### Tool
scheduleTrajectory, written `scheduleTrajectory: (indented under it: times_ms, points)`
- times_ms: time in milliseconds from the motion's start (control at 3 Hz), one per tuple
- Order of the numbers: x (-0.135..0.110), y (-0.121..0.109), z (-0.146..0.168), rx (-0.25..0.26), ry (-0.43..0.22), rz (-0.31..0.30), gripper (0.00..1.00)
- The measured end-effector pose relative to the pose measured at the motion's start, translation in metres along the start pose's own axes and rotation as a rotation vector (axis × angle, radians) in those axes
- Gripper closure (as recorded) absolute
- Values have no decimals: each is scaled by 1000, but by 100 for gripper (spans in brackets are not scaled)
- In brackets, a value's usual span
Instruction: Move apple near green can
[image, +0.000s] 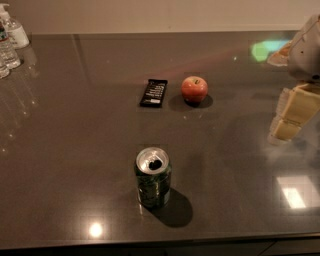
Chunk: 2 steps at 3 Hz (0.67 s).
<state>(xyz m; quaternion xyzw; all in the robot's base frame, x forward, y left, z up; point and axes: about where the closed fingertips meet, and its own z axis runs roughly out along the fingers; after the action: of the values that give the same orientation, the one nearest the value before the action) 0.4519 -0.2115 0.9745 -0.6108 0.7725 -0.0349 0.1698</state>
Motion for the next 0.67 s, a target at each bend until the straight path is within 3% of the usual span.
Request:
scheduleTrajectory:
  times_ms: [667]
  points:
    - [-20,-53,37,34,-71,-1,0]
